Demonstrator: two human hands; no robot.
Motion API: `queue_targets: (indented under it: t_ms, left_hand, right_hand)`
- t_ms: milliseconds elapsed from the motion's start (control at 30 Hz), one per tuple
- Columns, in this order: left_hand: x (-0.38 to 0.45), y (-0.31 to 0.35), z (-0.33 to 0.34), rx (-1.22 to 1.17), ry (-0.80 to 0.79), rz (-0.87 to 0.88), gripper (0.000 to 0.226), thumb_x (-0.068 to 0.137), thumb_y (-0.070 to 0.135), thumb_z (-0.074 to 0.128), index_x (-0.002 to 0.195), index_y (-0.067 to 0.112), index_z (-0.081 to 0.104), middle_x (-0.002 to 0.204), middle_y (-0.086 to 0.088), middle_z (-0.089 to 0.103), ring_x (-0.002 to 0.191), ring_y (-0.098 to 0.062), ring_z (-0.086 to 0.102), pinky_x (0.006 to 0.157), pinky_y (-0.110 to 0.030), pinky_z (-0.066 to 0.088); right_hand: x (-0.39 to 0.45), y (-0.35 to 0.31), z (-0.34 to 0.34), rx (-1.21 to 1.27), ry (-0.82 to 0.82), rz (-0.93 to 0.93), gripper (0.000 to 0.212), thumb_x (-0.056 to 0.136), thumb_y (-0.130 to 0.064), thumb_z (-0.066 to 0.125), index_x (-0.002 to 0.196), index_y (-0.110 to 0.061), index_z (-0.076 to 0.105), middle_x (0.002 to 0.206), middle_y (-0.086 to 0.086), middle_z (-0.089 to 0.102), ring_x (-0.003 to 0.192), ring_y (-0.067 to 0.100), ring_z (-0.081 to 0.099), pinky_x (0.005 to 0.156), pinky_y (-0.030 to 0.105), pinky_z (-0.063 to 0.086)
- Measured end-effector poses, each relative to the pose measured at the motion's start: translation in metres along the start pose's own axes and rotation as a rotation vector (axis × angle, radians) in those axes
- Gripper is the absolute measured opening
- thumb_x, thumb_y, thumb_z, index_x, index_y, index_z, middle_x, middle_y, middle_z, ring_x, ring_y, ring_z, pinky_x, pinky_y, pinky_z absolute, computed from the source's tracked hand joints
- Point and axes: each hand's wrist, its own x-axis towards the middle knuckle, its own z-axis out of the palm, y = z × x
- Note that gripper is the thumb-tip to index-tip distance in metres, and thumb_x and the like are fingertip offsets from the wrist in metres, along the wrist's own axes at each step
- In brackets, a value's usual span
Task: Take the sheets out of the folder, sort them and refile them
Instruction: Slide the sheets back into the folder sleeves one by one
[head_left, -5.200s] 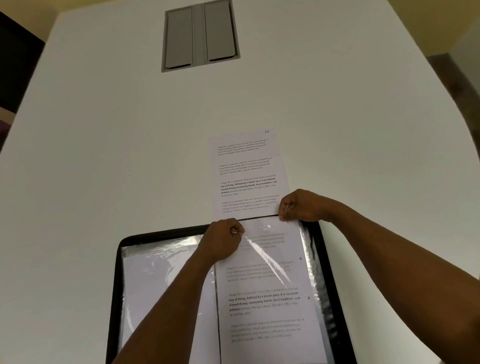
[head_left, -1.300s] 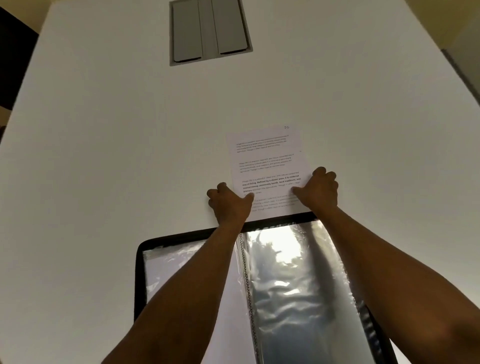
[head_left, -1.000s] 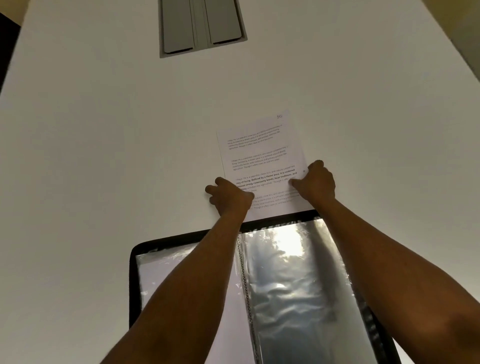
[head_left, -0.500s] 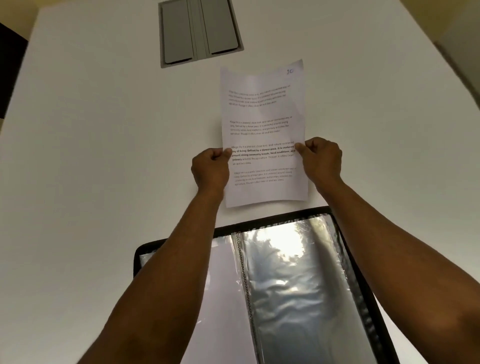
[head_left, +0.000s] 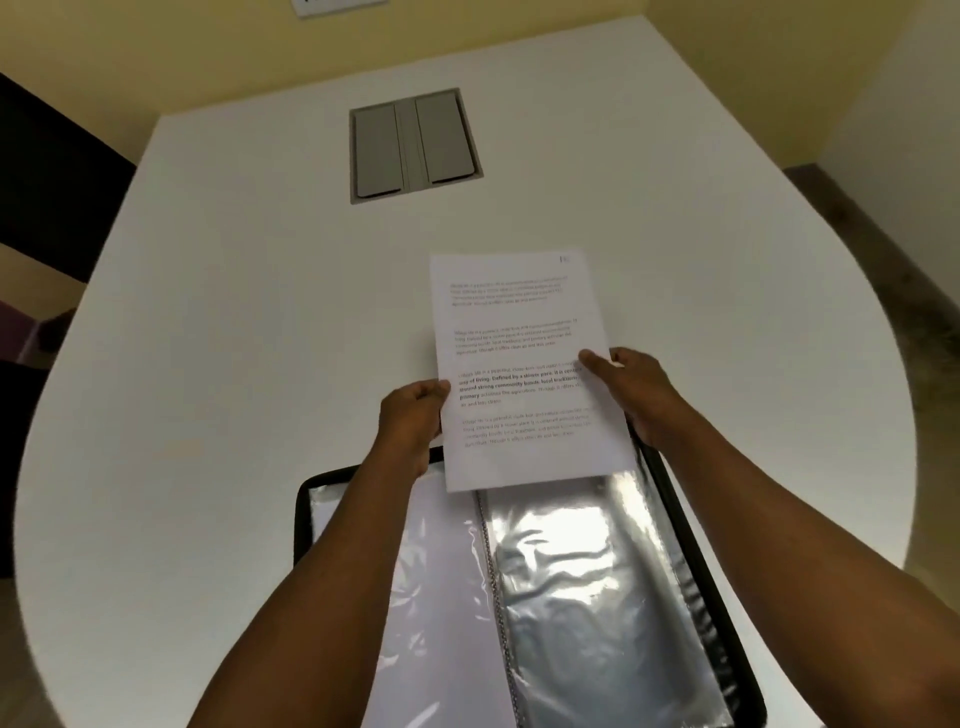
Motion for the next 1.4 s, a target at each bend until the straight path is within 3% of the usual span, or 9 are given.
queue_targets:
  t_ms: [200, 300, 400, 467, 700, 933, 1067, 1233, 1400]
  left_hand:
    - [-0.044, -0.050, 0.004, 0.052, -0.080, -0.054, 0.012, 0.094, 0.016, 0.061, 0.099, 0.008, 0.068, 0.095, -0.009, 0.073, 0.079, -0.018, 0.068, 0.063, -0.027, 0.054]
    - [-0.053, -0.074, 0.013, 0.190, -0.036, 0.012, 0.014, 0.094, 0.012, 0.056, 0.090, 0.013, 0.069, 0.095, -0.010, 0.072, 0.075, -0.018, 0.065, 0.066, -0.027, 0.054]
    - [-0.055, -0.093, 0.020, 0.679, 0.008, 0.256, 0.013, 0.092, 0.019, 0.054, 0.091, 0.022, 0.067, 0.100, -0.001, 0.071, 0.094, -0.021, 0.065, 0.078, -0.026, 0.046]
    - [-0.052, -0.104, 0.028, 0.897, -0.060, 0.339, 0.027, 0.095, 0.023, 0.052, 0.118, 0.019, 0.064, 0.119, -0.005, 0.066, 0.113, -0.026, 0.059, 0.092, -0.029, 0.045]
    - [-0.023, -0.136, 0.063, 1.253, -0.172, 0.536, 0.059, 0.092, 0.030, 0.057, 0.145, 0.011, 0.038, 0.152, -0.010, 0.036, 0.139, -0.026, 0.035, 0.113, -0.038, 0.030]
    - [-0.018, -0.135, 0.080, 1.411, -0.004, 0.765, 0.022, 0.071, 0.017, 0.077, 0.089, 0.014, 0.065, 0.071, -0.005, 0.066, 0.068, -0.027, 0.064, 0.067, -0.035, 0.050]
    - [-0.011, -0.129, 0.082, 1.444, 0.007, 0.786, 0.039, 0.064, 0.006, 0.076, 0.101, 0.016, 0.070, 0.073, -0.002, 0.066, 0.070, -0.025, 0.061, 0.068, -0.034, 0.050]
    - [-0.007, -0.107, 0.081, 1.364, -0.077, 0.634, 0.011, 0.069, 0.013, 0.068, 0.073, 0.022, 0.063, 0.081, 0.000, 0.058, 0.079, -0.024, 0.054, 0.070, -0.032, 0.042]
    - [0.000, -0.080, 0.080, 1.195, -0.218, 0.457, 0.023, 0.069, 0.023, 0.075, 0.067, 0.025, 0.053, 0.074, 0.008, 0.053, 0.074, -0.015, 0.054, 0.064, -0.028, 0.038]
  right_hand:
    - [-0.038, 0.047, -0.025, -0.041, 0.029, 0.046, 0.040, 0.082, -0.036, 0.076, 0.098, 0.000, 0.069, 0.100, 0.013, 0.073, 0.094, 0.033, 0.070, 0.090, 0.054, 0.054]
    - [-0.056, 0.054, -0.042, -0.034, 0.096, 0.026, 0.020, 0.088, -0.025, 0.071, 0.098, -0.007, 0.071, 0.101, 0.009, 0.072, 0.093, 0.028, 0.069, 0.091, 0.048, 0.054]
    - [-0.066, 0.061, -0.064, -0.035, 0.167, 0.024, 0.023, 0.089, -0.023, 0.070, 0.107, -0.009, 0.071, 0.107, 0.009, 0.071, 0.096, 0.027, 0.068, 0.093, 0.046, 0.053]
    - [-0.070, 0.065, -0.080, -0.035, 0.213, 0.027, 0.023, 0.089, -0.022, 0.070, 0.108, -0.009, 0.071, 0.107, 0.008, 0.071, 0.096, 0.026, 0.067, 0.093, 0.044, 0.053]
    - [-0.071, 0.073, -0.133, 0.020, 0.360, 0.036, 0.020, 0.090, -0.023, 0.069, 0.107, -0.012, 0.069, 0.101, 0.004, 0.070, 0.092, 0.024, 0.066, 0.088, 0.037, 0.053]
    - [-0.059, 0.078, -0.157, 0.067, 0.419, 0.049, 0.021, 0.091, -0.022, 0.068, 0.109, -0.012, 0.068, 0.101, 0.004, 0.069, 0.092, 0.024, 0.065, 0.088, 0.038, 0.052]
    - [-0.048, 0.075, -0.159, 0.088, 0.422, 0.050, 0.024, 0.091, -0.022, 0.067, 0.112, -0.011, 0.067, 0.101, 0.003, 0.067, 0.089, 0.022, 0.064, 0.083, 0.034, 0.050]
    - [-0.032, 0.065, -0.158, 0.140, 0.410, 0.038, 0.023, 0.091, -0.021, 0.067, 0.111, -0.011, 0.067, 0.101, 0.003, 0.068, 0.088, 0.022, 0.065, 0.083, 0.034, 0.052]
    - [-0.011, 0.054, -0.155, 0.204, 0.399, 0.035, 0.016, 0.091, -0.021, 0.068, 0.105, -0.014, 0.067, 0.104, 0.005, 0.069, 0.091, 0.023, 0.067, 0.086, 0.036, 0.053]
